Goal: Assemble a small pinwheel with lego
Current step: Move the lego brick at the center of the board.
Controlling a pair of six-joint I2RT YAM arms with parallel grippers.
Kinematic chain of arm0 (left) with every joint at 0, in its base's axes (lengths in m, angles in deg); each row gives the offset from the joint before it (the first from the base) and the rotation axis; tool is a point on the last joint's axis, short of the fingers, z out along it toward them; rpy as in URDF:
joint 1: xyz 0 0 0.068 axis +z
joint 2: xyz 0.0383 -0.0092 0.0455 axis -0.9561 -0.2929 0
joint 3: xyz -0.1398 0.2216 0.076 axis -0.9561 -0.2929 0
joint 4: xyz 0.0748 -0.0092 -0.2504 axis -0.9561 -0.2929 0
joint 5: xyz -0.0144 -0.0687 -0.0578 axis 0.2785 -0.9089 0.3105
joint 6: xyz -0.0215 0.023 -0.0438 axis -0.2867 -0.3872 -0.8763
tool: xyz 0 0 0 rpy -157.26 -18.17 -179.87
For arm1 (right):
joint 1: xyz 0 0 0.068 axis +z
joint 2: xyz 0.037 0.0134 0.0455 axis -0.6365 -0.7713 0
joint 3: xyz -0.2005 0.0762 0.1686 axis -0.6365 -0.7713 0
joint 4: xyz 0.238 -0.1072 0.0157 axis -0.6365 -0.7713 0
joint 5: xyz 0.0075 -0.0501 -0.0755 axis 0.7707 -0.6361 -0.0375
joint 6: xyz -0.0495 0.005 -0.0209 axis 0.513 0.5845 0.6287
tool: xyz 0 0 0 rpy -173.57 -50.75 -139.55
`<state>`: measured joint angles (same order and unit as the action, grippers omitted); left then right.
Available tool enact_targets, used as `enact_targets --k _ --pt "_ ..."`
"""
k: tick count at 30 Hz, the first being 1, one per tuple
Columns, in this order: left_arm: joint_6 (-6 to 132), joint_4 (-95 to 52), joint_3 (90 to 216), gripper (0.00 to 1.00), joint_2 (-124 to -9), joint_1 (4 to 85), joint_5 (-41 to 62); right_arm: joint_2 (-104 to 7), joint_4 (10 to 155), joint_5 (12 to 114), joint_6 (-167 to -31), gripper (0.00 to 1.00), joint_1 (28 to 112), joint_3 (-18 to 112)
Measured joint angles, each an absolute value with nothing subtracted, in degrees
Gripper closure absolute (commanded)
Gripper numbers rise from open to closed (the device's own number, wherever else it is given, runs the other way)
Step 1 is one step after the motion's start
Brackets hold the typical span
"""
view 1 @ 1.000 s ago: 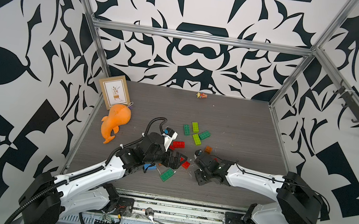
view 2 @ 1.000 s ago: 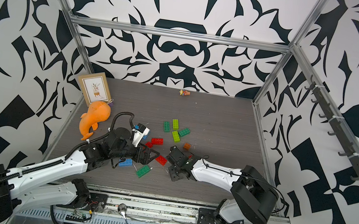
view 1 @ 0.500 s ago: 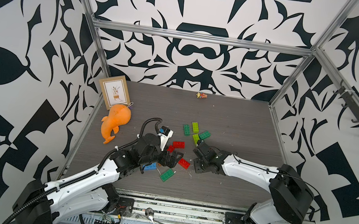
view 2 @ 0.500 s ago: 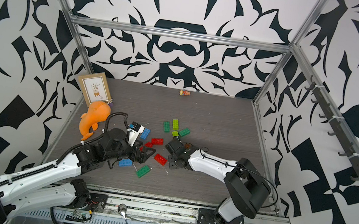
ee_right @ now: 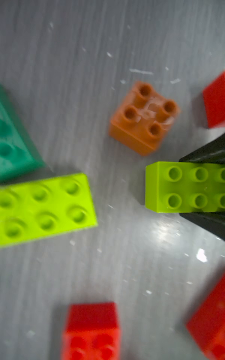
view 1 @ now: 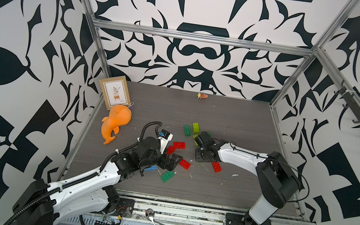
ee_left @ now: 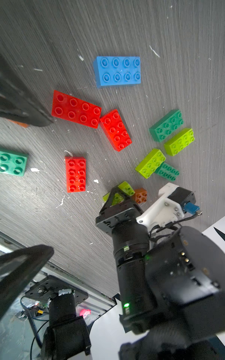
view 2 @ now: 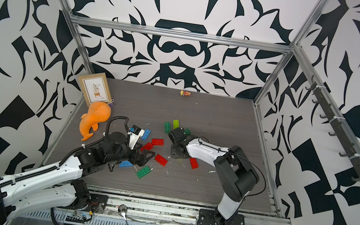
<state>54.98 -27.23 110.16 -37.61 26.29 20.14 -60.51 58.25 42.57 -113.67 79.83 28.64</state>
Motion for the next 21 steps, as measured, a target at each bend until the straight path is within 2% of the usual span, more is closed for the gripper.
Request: enact_targets --k 13,21 --pt "55.00 -26.33 110.09 0.00 -37.58 26.29 19.77 -67.18 55.82 43.35 -109.50 0.90 69.12 37.62" --pt "55.05 -26.29 110.09 0.01 -37.58 26.29 18.75 -65.69 54.75 46.06 -107.92 0.90 71.21 37.86"
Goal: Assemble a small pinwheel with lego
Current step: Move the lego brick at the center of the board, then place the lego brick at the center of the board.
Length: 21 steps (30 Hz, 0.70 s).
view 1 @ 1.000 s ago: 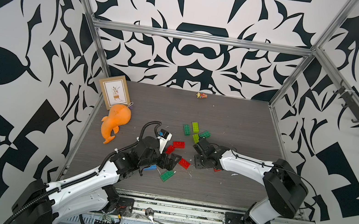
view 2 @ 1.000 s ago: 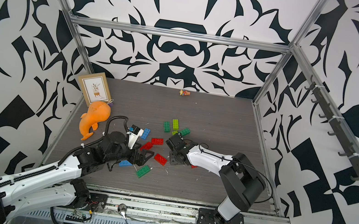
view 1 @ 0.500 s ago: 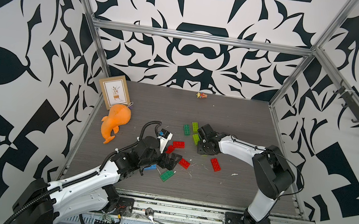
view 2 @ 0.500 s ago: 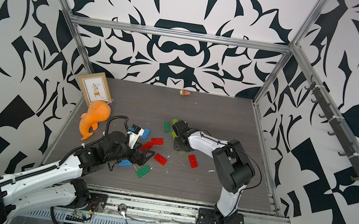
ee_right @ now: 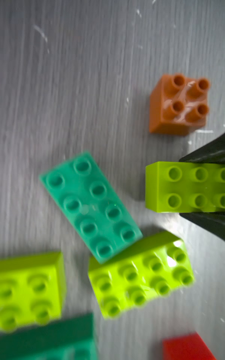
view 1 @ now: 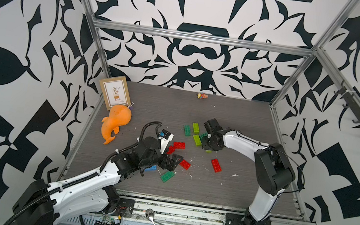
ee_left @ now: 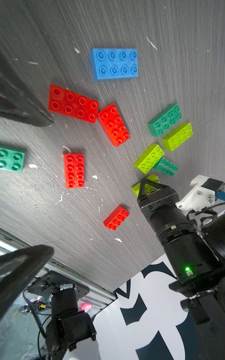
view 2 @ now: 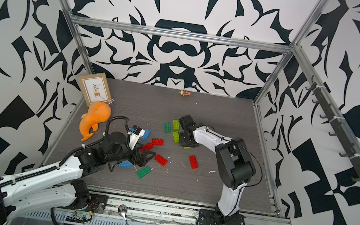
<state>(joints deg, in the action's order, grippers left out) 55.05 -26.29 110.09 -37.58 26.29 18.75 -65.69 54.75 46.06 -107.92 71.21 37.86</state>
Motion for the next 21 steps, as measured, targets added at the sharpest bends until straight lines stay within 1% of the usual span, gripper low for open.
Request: enact_targets --k 11,14,19,21 --pt "55.24 -25.92 109.46 0.01 -36.53 26.27 18.22 -66.04 54.73 46.57 -107.95 0.89 73.14 37.77" --pt "55.31 -25.90 109.46 0.01 -36.45 26.29 18.22 -66.76 54.73 46.52 -108.01 0.83 73.34 37.73" --pt "55.42 -25.92 109.46 0.01 -36.43 26.29 17.98 -66.87 54.71 46.61 -108.01 0.61 73.53 37.73" --pt "55.44 -25.94 109.46 0.01 -36.32 26.29 17.94 -66.87 54.49 46.89 -108.14 0.55 73.55 37.73"
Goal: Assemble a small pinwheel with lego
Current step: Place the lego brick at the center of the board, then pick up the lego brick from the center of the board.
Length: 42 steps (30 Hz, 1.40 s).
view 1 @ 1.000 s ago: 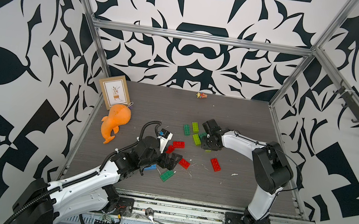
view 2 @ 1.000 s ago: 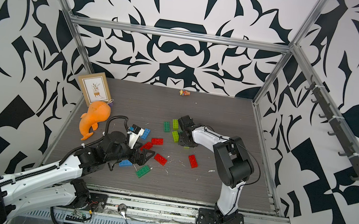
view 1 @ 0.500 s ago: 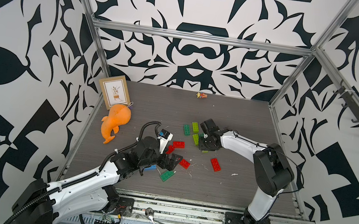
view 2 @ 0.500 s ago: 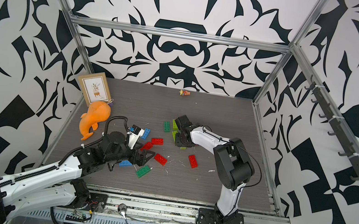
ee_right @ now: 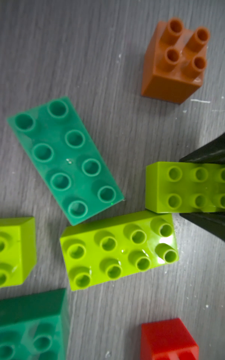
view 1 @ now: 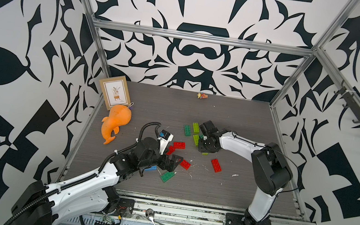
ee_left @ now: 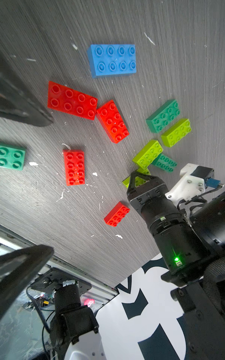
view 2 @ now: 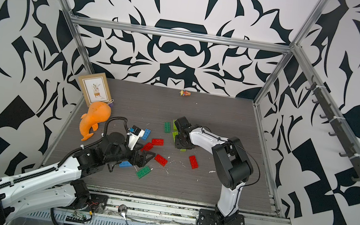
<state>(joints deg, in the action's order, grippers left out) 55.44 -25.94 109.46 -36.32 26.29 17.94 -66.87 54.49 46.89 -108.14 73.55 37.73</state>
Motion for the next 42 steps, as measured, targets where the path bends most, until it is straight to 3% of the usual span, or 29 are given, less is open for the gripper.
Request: enact_targets --k 4,9,17,34,42 --pt "55.44 -25.94 109.44 0.01 -35.55 26.27 17.87 -66.74 53.72 47.40 -107.66 0.45 73.55 37.75" --pt "55.44 -25.96 109.44 0.01 -34.79 26.29 17.87 -64.84 51.62 48.05 -106.94 0.44 73.66 37.88" --pt "55.44 -25.94 109.35 0.01 -34.28 26.29 17.46 -62.20 50.25 50.17 -105.30 0.45 74.58 43.15" --pt "55.90 -25.46 109.24 0.01 -33.82 26.29 16.49 -74.52 48.76 52.07 -103.03 0.45 74.67 52.52" --pt "55.92 -25.07 109.24 0.01 -33.61 26.29 16.30 -76.14 48.56 50.70 -102.37 0.51 74.67 54.49"
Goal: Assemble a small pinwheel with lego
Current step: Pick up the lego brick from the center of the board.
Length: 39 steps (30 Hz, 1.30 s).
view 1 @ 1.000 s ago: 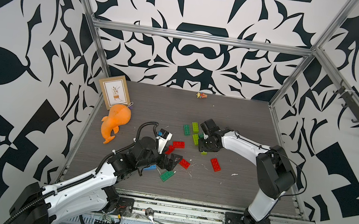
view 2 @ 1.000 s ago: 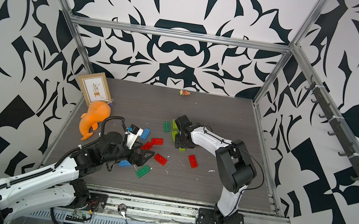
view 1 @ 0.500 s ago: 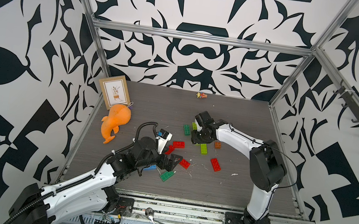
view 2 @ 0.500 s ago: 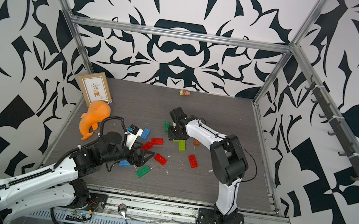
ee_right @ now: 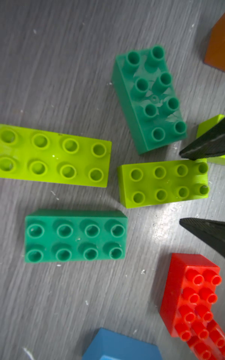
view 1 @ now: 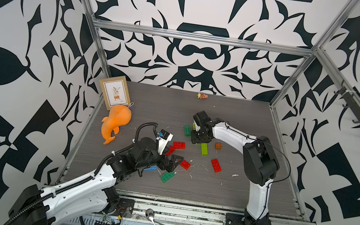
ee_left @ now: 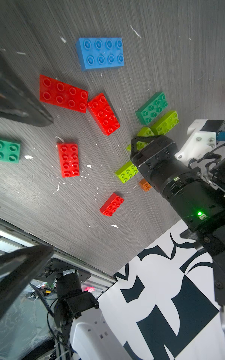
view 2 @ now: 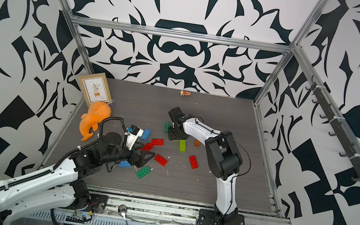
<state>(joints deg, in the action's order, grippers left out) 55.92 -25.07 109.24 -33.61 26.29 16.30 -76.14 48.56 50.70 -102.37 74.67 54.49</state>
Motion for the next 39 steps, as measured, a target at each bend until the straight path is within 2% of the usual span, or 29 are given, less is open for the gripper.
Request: enact_targets --k 13,21,27,35,39 --pt "56.01 -25.07 109.24 0.01 -33.61 26.29 16.19 -79.53 47.49 48.84 -100.95 0.43 74.82 57.03" --pt "56.09 -25.04 109.24 0.01 -33.61 26.27 16.12 -79.51 47.67 50.87 -100.65 0.42 74.93 57.22" --pt "56.09 -25.04 109.24 0.01 -33.61 26.29 16.10 -79.51 47.80 51.24 -100.69 0.46 74.93 57.53" --pt "56.09 -25.04 109.24 0.01 -33.56 26.27 16.08 -79.64 47.76 51.07 -100.67 0.59 74.93 59.39" --pt "56.09 -25.04 109.22 0.01 -33.41 26.27 16.04 -80.14 47.78 50.70 -100.73 0.57 74.93 59.72"
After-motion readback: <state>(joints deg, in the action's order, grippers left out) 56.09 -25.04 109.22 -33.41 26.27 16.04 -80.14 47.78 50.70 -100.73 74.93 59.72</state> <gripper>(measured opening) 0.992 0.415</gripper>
